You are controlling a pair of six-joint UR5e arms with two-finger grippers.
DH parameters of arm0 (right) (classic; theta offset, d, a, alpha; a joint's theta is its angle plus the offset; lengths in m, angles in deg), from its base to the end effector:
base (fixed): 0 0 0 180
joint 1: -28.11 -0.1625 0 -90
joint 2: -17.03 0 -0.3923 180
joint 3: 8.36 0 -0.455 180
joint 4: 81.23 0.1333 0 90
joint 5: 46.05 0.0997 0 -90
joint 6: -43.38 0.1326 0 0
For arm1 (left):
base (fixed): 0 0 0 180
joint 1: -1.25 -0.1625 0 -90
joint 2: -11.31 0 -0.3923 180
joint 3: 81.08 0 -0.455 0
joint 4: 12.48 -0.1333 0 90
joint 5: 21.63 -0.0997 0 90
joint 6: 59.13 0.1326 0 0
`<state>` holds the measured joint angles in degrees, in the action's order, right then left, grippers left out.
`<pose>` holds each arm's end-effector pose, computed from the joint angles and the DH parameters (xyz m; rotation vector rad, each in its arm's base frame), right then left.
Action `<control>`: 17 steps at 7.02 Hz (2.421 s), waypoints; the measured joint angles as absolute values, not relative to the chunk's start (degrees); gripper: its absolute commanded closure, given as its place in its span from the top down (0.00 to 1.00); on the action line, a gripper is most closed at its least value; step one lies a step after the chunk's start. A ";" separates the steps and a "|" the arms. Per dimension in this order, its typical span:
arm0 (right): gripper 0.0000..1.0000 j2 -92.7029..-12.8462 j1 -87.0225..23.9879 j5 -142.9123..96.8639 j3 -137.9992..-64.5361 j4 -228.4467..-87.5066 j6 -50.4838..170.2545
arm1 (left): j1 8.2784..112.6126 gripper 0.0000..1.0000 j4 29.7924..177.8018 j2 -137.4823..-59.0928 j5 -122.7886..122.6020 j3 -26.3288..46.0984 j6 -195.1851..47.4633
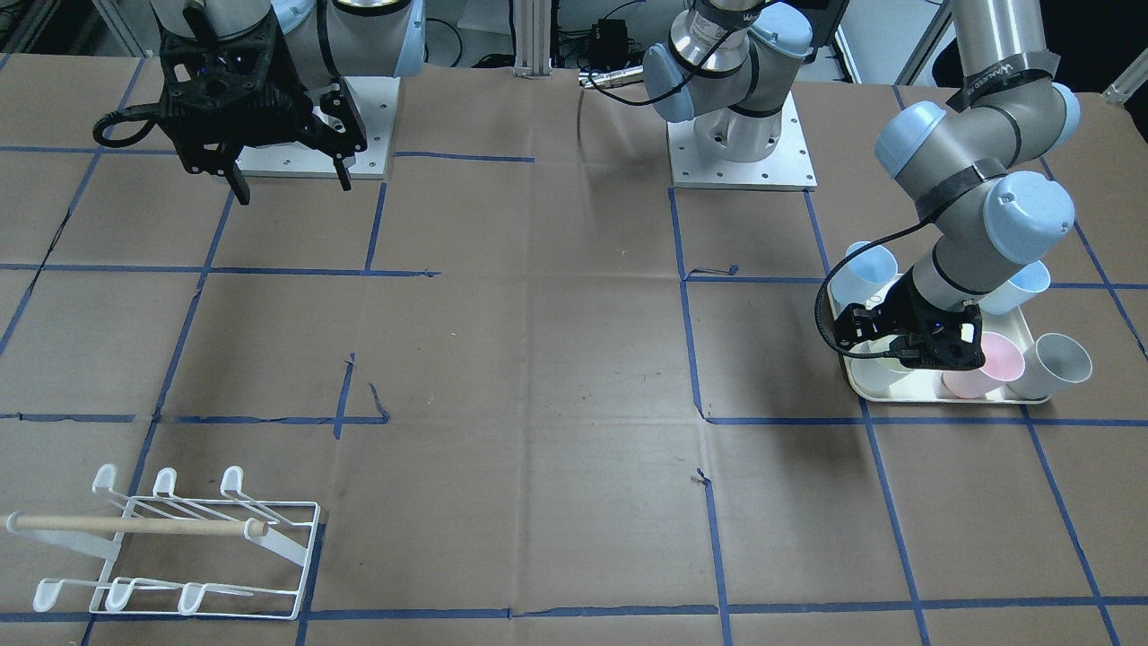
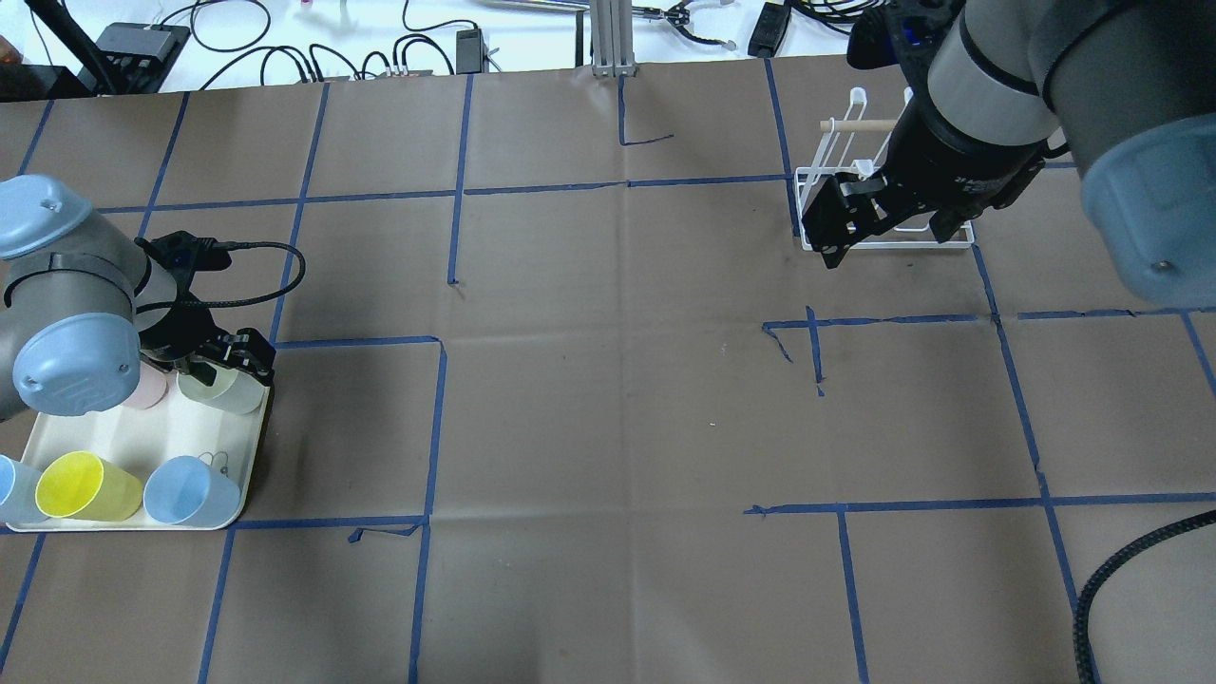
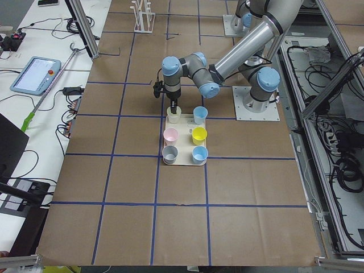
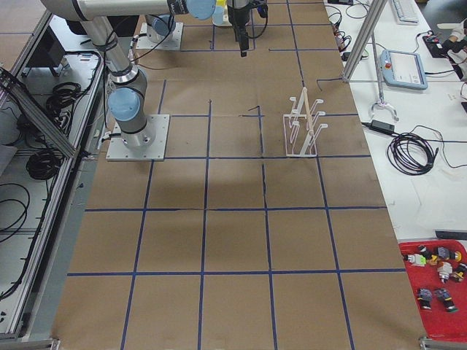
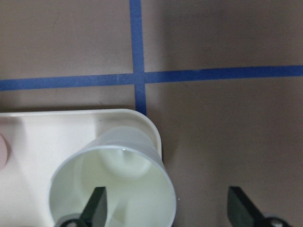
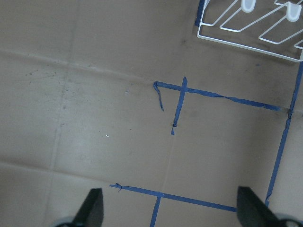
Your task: Transfer IKEA cup to right arm and place on rack
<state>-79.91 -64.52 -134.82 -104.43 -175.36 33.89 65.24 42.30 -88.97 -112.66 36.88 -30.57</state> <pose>0.1598 -0.5116 0.4355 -0.3311 3.1047 -0.1381 0.1104 -0.5247 0.1292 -0.0704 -3.1314 -0.0863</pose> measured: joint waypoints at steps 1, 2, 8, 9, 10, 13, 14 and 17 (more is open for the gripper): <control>1.00 -79.91 -64.52 -134.82 -104.43 -175.36 33.89 | 65.21 0.00 42.37 -88.96 -112.80 36.69 -30.56; 1.00 -79.91 -64.52 -134.82 -104.43 -175.36 33.89 | 65.18 0.00 42.57 -88.83 -112.89 36.54 -30.56; 1.00 -79.91 -64.52 -134.73 -104.42 -175.36 33.89 | 66.24 0.00 57.97 -85.07 -113.51 22.98 -31.98; 1.00 -79.91 -64.52 -134.73 -104.43 -175.36 33.89 | 66.93 0.00 62.81 -85.11 -111.53 17.71 -32.08; 1.00 -79.91 -64.52 -134.73 -104.42 -175.36 33.89 | 67.73 0.00 66.23 -85.36 -109.53 13.34 -31.86; 1.00 -79.91 -64.56 -134.73 -104.43 -175.36 33.89 | 70.68 0.00 65.43 -85.40 -98.41 8.34 -30.98; 0.96 -79.91 -64.59 -134.66 -104.40 -175.45 33.87 | 71.10 0.00 61.29 -85.43 -92.39 9.06 -30.62; 0.98 -77.23 -64.48 -129.42 -105.62 -183.43 41.06 | 71.96 0.00 42.08 -85.65 -73.45 16.73 -28.23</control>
<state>-77.23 -64.48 -129.42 -105.62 -183.43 41.06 71.96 42.08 -85.65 -73.45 16.73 -28.23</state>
